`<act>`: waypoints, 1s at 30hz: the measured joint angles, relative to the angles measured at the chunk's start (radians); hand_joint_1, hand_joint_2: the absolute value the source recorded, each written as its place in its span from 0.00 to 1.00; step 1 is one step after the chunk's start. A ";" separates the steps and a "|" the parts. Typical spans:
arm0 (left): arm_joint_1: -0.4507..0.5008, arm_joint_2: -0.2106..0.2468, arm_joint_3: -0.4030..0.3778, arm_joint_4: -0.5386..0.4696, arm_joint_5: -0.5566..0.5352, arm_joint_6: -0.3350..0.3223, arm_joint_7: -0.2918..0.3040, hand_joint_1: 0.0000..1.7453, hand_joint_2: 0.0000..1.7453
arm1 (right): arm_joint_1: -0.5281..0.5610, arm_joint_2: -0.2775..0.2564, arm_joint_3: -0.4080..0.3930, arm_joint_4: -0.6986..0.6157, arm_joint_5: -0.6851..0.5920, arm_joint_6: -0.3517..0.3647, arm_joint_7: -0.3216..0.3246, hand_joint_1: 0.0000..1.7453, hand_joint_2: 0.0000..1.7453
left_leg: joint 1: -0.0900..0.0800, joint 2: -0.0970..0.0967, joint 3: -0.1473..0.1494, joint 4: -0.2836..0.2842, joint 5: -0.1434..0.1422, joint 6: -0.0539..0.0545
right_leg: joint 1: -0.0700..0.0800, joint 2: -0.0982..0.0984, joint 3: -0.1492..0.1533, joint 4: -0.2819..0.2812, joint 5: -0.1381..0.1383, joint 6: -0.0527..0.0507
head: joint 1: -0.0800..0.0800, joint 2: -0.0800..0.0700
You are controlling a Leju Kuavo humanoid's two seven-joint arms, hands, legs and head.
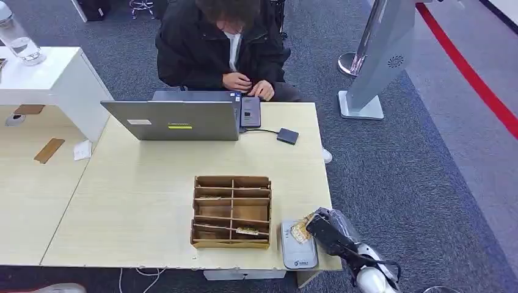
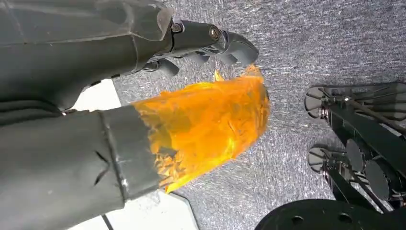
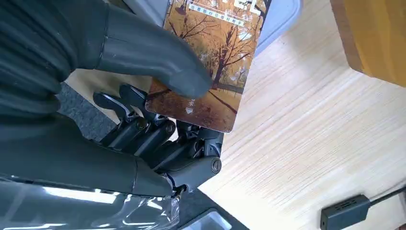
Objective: Pass the card to the sensor for recognition and then transmit it.
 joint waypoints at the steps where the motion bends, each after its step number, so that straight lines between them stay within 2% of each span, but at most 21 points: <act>1: 0.000 0.000 0.000 0.000 0.000 0.000 0.000 0.00 0.00 | 0.000 0.000 0.000 0.000 0.000 0.000 0.000 1.00 1.00 | 0.000 0.000 0.000 0.000 0.000 0.000 | 0.000 0.000 0.000 0.000 0.000 0.000 | 0.000 0.000; 30: 0.002 0.000 0.019 -0.001 -0.014 -0.006 -0.009 0.00 0.00 | -0.008 -0.005 0.009 0.008 0.000 -0.001 0.000 1.00 1.00 | 0.000 0.000 0.000 0.000 0.000 0.000 | 0.000 0.000 0.000 0.000 0.000 0.000 | 0.000 0.000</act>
